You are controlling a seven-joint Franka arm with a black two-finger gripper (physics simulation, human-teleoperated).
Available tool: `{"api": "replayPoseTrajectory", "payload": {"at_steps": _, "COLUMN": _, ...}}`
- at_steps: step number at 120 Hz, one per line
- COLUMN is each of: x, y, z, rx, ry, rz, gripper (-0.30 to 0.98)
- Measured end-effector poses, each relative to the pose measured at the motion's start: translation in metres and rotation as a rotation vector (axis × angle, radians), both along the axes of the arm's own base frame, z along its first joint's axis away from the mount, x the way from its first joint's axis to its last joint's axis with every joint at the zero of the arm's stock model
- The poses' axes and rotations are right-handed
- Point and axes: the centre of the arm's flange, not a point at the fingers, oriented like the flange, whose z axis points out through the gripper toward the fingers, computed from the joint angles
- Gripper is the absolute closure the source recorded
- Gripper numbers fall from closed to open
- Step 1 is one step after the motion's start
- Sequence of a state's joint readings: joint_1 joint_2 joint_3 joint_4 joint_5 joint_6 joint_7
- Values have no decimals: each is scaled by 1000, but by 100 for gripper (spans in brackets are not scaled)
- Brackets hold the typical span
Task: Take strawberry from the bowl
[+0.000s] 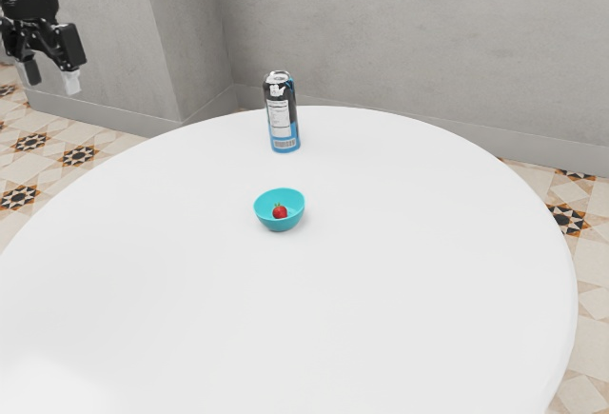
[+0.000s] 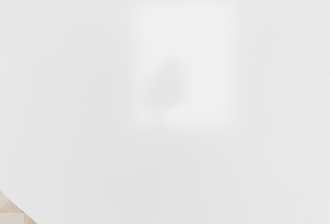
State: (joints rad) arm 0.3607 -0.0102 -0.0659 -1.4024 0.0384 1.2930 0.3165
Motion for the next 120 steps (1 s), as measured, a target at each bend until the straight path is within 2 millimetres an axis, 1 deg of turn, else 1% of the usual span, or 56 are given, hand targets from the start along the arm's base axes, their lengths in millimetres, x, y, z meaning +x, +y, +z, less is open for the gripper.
{"api": "replayPoseTrajectory", "payload": {"at_steps": 28, "x": 8, "y": -26, "z": -1, "rx": 0, "ry": 1, "rz": -52, "gripper": 0}}
{"api": "replayPoseTrajectory", "payload": {"at_steps": 30, "x": 8, "y": -28, "z": 2, "rx": 2, "ry": -3, "rz": -54, "gripper": 0}}
{"api": "replayPoseTrajectory", "payload": {"at_steps": 32, "x": 7, "y": -29, "z": 9, "rx": 6, "ry": -15, "rz": -56, "gripper": 0}}
{"api": "replayPoseTrajectory", "payload": {"at_steps": 33, "x": 5, "y": -30, "z": 15, "rx": 10, "ry": -27, "rz": -57, "gripper": 0}}
{"api": "replayPoseTrajectory", "payload": {"at_steps": 38, "x": -11, "y": -37, "z": 69, "rx": 40, "ry": -129, "rz": -59, "gripper": 0}}
{"api": "replayPoseTrajectory", "payload": {"at_steps": 40, "x": -17, "y": -39, "z": 85, "rx": 49, "ry": -159, "rz": -59, "gripper": 0}}
{"api": "replayPoseTrajectory", "payload": {"at_steps": 43, "x": -23, "y": -41, "z": 101, "rx": 59, "ry": -188, "rz": -58, "gripper": 0}}
{"api": "replayPoseTrajectory", "payload": {"at_steps": 46, "x": -26, "y": -44, "z": 109, "rx": 65, "ry": -205, "rz": -59, "gripper": 0}}
{"api": "replayPoseTrajectory", "payload": {"at_steps": 49, "x": -26, "y": -48, "z": 114, "rx": 69, "ry": -215, "rz": -63, "gripper": 0}}
{"api": "replayPoseTrajectory", "payload": {"at_steps": 59, "x": -19, "y": -68, "z": 115, "rx": 64, "ry": -220, "rz": -100, "gripper": 0}}
{"api": "replayPoseTrajectory", "payload": {"at_steps": 66, "x": -8, "y": -84, "z": 107, "rx": 53, "ry": -205, "rz": -132, "gripper": 0}}
{"api": "replayPoseTrajectory", "payload": {"at_steps": 76, "x": 11, "y": -106, "z": 87, "rx": 33, "ry": -167, "rz": -176, "gripper": 0}}
{"api": "replayPoseTrajectory", "payload": {"at_steps": 82, "x": 19, "y": -115, "z": 76, "rx": 24, "ry": -152, "rz": -191, "gripper": 0}}
{"api": "replayPoseTrajectory", "payload": {"at_steps": 87, "x": 21, "y": -118, "z": 72, "rx": 17, "ry": -150, "rz": -193, "gripper": 0}}
{"api": "replayPoseTrajectory", "payload": {"at_steps": 96, "x": 13, "y": -117, "z": 74, "rx": 34, "ry": -169, "rz": -175, "gripper": 0}}
{"api": "replayPoseTrajectory", "payload": {"at_steps": 99, "x": 13, "y": -116, "z": 70, "rx": 45, "ry": -174, "rz": -168, "gripper": 0}}
{"api": "replayPoseTrajectory", "payload": {"at_steps": 108, "x": 20, "y": -116, "z": 32, "rx": 62, "ry": -120, "rz": -154, "gripper": 0}}
{"api": "replayPoseTrajectory", "payload": {"at_steps": 113, "x": 29, "y": -121, "z": -4, "rx": 60, "ry": -71, "rz": -155, "gripper": 0}}
{"api": "replayPoseTrajectory", "payload": {"at_steps": 117, "x": 36, "y": -128, "z": -40, "rx": 56, "ry": -33, "rz": -161, "gripper": 0}}
{"api": "replayPoseTrajectory", "payload": {"at_steps": 120, "x": 42, "y": -134, "z": -71, "rx": 42, "ry": -4, "rz": -166, "gripper": 0}}
